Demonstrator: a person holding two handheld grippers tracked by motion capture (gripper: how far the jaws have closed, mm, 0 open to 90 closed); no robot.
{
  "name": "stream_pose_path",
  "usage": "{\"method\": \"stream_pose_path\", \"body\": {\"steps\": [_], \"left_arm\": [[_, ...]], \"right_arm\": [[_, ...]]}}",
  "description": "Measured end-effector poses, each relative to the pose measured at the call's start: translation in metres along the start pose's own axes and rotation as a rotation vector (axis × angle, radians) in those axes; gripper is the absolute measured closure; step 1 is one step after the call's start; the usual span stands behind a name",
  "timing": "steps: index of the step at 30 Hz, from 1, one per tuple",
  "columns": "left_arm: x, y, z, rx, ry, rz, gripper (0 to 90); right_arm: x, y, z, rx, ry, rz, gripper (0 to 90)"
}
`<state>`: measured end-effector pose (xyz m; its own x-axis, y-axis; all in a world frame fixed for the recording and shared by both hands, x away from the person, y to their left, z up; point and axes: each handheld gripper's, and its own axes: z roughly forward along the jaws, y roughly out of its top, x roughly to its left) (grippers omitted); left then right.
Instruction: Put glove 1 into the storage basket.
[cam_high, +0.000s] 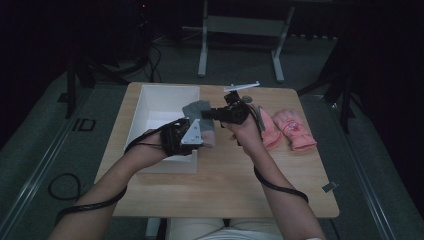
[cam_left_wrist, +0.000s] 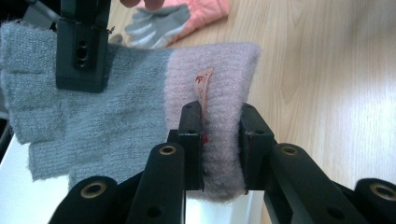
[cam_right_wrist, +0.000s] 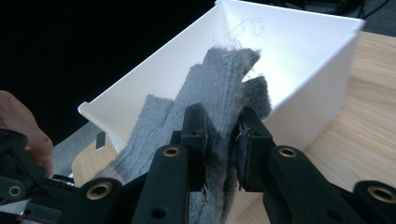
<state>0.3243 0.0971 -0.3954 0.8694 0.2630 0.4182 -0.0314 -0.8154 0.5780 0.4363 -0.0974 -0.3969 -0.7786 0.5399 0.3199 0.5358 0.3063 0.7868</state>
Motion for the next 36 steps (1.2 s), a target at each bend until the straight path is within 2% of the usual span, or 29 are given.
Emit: {"method": "stream_pose_path", "body": {"steps": [6, 9, 10, 11, 12, 16, 22, 27, 32, 34, 36], "left_arm": [[0.008, -0.027, -0.01, 0.014, -0.003, -0.001, 74.2], [0.012, -0.045, -0.013, 0.021, -0.006, -0.004, 74.2], [0.012, -0.045, -0.013, 0.021, -0.006, -0.004, 74.1], [0.013, -0.056, -0.014, 0.033, -0.006, -0.002, 74.1], [0.014, -0.062, -0.014, 0.038, -0.013, -0.003, 74.1], [0.015, -0.075, -0.007, 0.094, -0.011, 0.033, 74.1], [0.016, -0.079, 0.016, 0.204, -0.034, 0.085, 74.2], [0.021, -0.076, 0.033, 0.262, -0.066, 0.108, 74.1], [0.028, -0.07, 0.047, 0.294, -0.098, 0.113, 74.0], [0.032, -0.069, 0.054, 0.303, -0.115, 0.099, 74.1], [0.034, -0.069, 0.057, 0.314, -0.112, 0.105, 74.1]], "right_arm": [[0.011, 0.008, 0.029, 0.02, 0.023, -0.004, 75.9], [0.017, 0.011, 0.045, 0.027, 0.038, 0.01, 75.9], [0.02, 0.012, 0.052, 0.032, 0.038, 0.007, 76.0], [0.022, 0.013, 0.058, 0.038, 0.04, 0.004, 76.0], [0.023, 0.014, 0.063, 0.043, 0.044, 0.004, 76.0], [0.026, 0.014, 0.08, 0.075, 0.039, 0.004, 76.0], [0.019, 0.01, 0.1, 0.138, 0.012, 0.023, 76.0], [0.014, 0.01, 0.109, 0.178, -0.012, 0.014, 76.0], [0.011, 0.014, 0.116, 0.199, -0.035, -0.008, 75.2], [0.008, 0.016, 0.116, 0.205, -0.041, -0.004, 72.6], [0.007, 0.017, 0.115, 0.202, -0.047, -0.003, 71.1]]}}
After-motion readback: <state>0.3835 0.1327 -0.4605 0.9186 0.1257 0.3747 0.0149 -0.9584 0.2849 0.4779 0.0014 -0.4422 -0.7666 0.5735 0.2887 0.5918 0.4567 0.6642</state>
